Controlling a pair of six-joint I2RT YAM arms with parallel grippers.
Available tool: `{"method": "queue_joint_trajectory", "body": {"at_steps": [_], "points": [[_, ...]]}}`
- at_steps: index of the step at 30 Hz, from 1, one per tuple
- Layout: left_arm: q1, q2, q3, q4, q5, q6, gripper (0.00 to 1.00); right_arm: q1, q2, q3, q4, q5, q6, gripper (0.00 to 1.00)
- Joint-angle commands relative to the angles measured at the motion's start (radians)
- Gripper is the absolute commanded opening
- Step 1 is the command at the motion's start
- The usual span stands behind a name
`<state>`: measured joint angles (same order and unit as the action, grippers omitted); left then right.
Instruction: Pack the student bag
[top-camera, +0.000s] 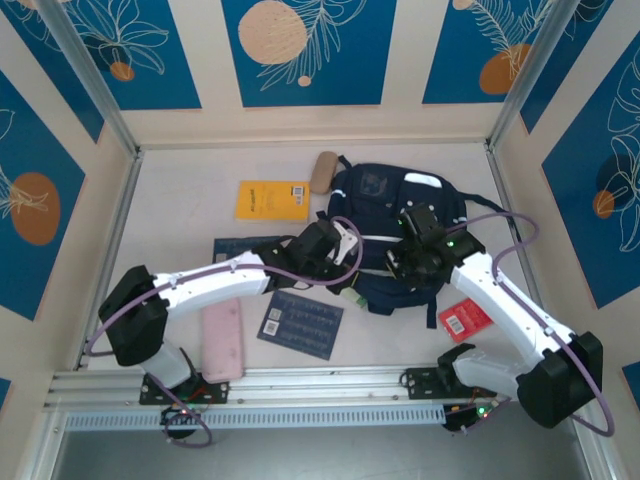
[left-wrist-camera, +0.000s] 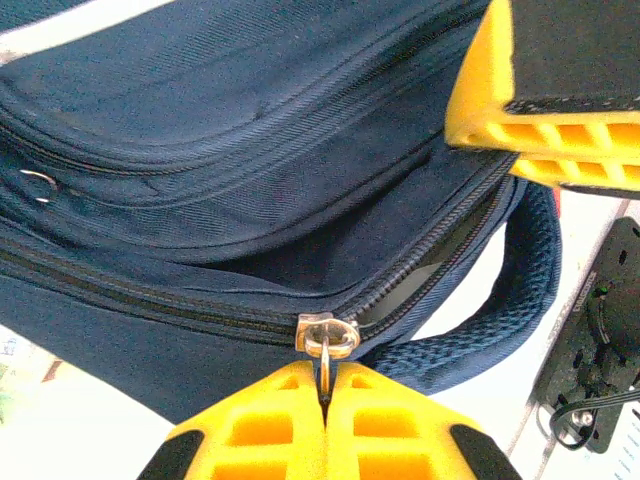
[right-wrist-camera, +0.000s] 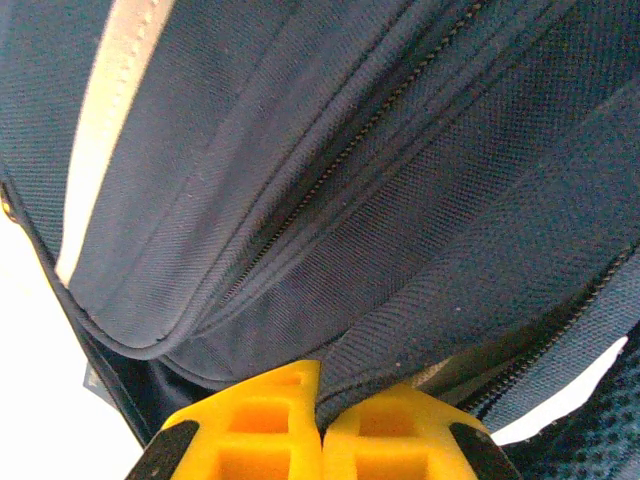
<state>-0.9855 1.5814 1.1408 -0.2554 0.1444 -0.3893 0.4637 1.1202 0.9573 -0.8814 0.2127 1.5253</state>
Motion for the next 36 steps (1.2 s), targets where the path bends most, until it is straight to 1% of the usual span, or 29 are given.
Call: {"method": "queue_joint_trajectory", "body": {"at_steps": [1,6,14,21,27,32,36], "points": [[0.026,-0.053,-0.028,-0.082,-0.046,0.017,0.0,-0.026,-0.035,0.023,-0.085,0.131,-0.021,0.0],[0.059,-0.035,-0.023,-0.097,-0.045,0.014,0.0,-0.056,-0.069,0.017,-0.091,0.14,-0.062,0.0],[0.141,0.069,0.029,-0.079,-0.001,-0.032,0.0,-0.11,-0.153,0.021,-0.06,0.153,-0.161,0.0],[0.213,0.168,0.104,-0.052,0.024,-0.059,0.0,-0.157,-0.198,0.026,-0.013,0.107,-0.241,0.0],[0.271,0.25,0.194,-0.047,0.06,-0.05,0.0,-0.181,-0.205,0.008,0.029,0.04,-0.283,0.0],[0.317,0.338,0.294,-0.094,0.096,-0.025,0.03,-0.191,-0.246,-0.022,0.069,0.018,-0.31,0.0],[0.351,0.391,0.358,-0.12,0.114,-0.008,0.04,-0.207,-0.257,-0.031,0.069,-0.006,-0.336,0.0]]}}
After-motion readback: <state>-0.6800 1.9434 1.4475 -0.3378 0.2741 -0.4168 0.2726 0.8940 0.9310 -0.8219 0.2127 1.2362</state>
